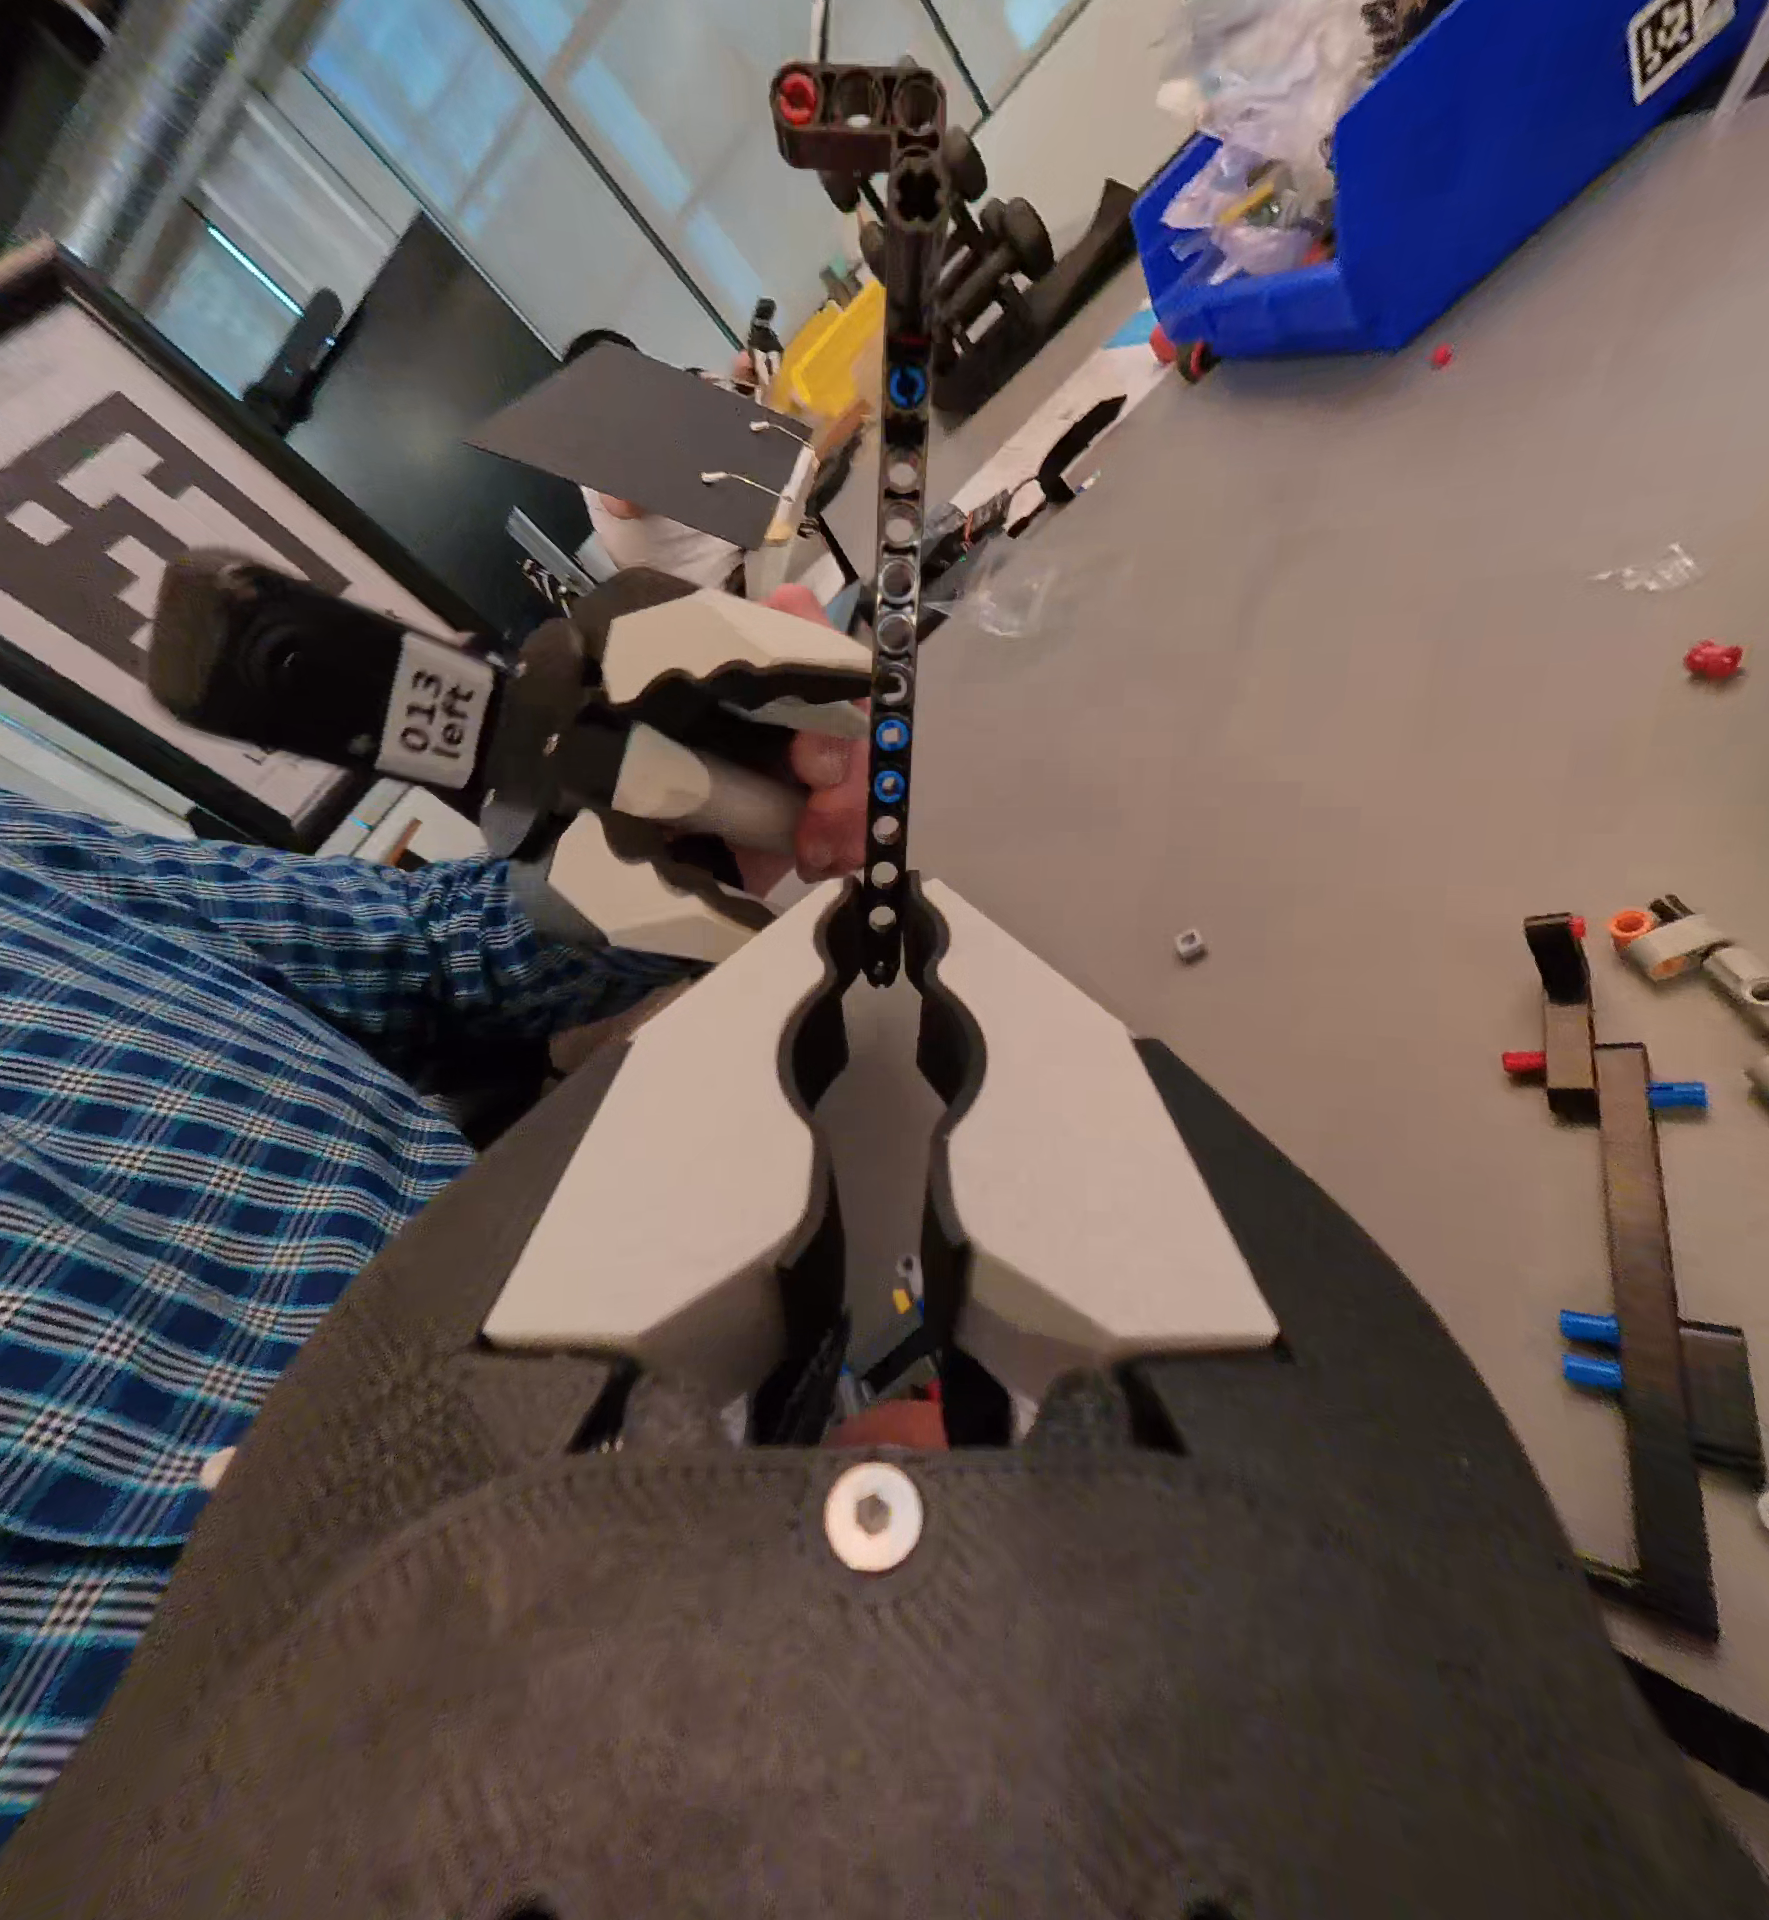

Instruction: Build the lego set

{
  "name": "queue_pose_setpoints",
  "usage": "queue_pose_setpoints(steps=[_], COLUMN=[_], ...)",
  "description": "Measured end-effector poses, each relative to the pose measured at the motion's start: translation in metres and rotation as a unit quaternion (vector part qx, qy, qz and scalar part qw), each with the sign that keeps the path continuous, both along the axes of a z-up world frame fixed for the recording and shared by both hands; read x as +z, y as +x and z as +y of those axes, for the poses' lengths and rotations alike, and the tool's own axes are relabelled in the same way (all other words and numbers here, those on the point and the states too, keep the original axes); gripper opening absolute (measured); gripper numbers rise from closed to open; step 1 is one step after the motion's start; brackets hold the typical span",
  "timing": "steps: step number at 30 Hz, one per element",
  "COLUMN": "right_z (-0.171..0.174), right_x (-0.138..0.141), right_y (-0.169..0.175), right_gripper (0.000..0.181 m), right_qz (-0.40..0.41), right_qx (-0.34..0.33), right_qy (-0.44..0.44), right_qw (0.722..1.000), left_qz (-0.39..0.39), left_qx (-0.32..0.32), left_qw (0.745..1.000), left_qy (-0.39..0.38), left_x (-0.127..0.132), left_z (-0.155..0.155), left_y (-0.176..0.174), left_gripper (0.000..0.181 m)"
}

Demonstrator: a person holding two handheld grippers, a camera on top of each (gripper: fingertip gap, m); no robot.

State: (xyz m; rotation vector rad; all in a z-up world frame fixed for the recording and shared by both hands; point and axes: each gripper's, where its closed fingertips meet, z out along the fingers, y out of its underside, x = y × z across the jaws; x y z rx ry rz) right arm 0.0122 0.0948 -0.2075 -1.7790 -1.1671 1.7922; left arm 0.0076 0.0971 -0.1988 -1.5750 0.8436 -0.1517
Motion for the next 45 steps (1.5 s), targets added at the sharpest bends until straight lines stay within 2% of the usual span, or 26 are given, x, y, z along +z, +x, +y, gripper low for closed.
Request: queue_pose_setpoints(steps=[3, 6, 9, 11, 18, 22, 24, 28, 30, 31, 34, 41, 45], right_z=[-0.004, -0.008, -0.01, -0.01, -0.012, -0.013, -0.014, -0.009, -0.006, -0.003, 0.002, -0.008, -0.002], right_x=[0.011, 0.014, 0.016, 0.018, 0.023, 0.026, 0.026, 0.026, 0.025, 0.025, 0.026, 0.029, 0.023], right_y=[0.003, 0.003, 0.004, 0.005, 0.009, 0.01, 0.01, 0.009, 0.009, 0.01, 0.012, 0.009, 0.012], right_gripper=[0.005, 0.005, 0.005, 0.005, 0.005, 0.005, 0.005, 0.005, 0.029, 0.033, 0.032, 0.022, 0.023], right_qz=[0.029, 0.036, 0.044, 0.047, 0.057, 0.061, 0.06, 0.06, 0.054, 0.053, 0.049, 0.048, 0.032], right_qx=[0.012, 0.022, 0.028, 0.03, 0.041, 0.044, 0.046, 0.034, 0.027, 0.02, 0.01, 0.014, 0.003], right_qy=[-0.002, -0.006, -0.011, -0.013, -0.011, -0.007, -0.009, -0.019, -0.016, -0.014, 0.004, 0.048, 0.071], right_qw=[0.999, 0.999, 0.999, 0.998, 0.997, 0.997, 0.997, 0.997, 0.998, 0.998, 0.999, 0.998, 0.997], left_qz=[-0.115, -0.25, -0.314, -0.329, -0.378, -0.413, -0.412, -0.44, -0.467, -0.48, -0.51, -0.498, -0.476], left_qx=[-0.016, -0.054, -0.079, -0.096, -0.117, -0.133, -0.128, -0.128, -0.121, -0.12, -0.132, -0.141, -0.122], left_qw=[0.989, 0.954, 0.927, 0.917, 0.89, 0.868, 0.87, 0.854, 0.84, 0.832, 0.815, 0.821, 0.835], left_qy=[-0.087, -0.16, -0.19, -0.205, -0.226, -0.244, -0.238, -0.247, -0.248, -0.249, -0.239, -0.243, -0.249], left_x=[0.002, 0.013, 0.02, 0.022, 0.028, 0.031, 0.031, 0.032, 0.032, 0.032, 0.039, 0.036, 0.026], left_z=[0.003, 0.004, 0.005, 0.003, 0.001, -0.001, 0.001, 0.004, 0.007, 0.008, 0.007, 0.005, 0.008], left_y=[-0.001, 0.005, 0.007, 0.011, 0.016, 0.019, 0.019, 0.017, 0.011, 0.008, 0.002, 0.015, 0.015], left_gripper=[0.043, 0.036, 0.017, 0.011, 0.008, 0.018, 0.008, 0.005, 0.005, 0.006, 0.005, 0.006, 0.005])
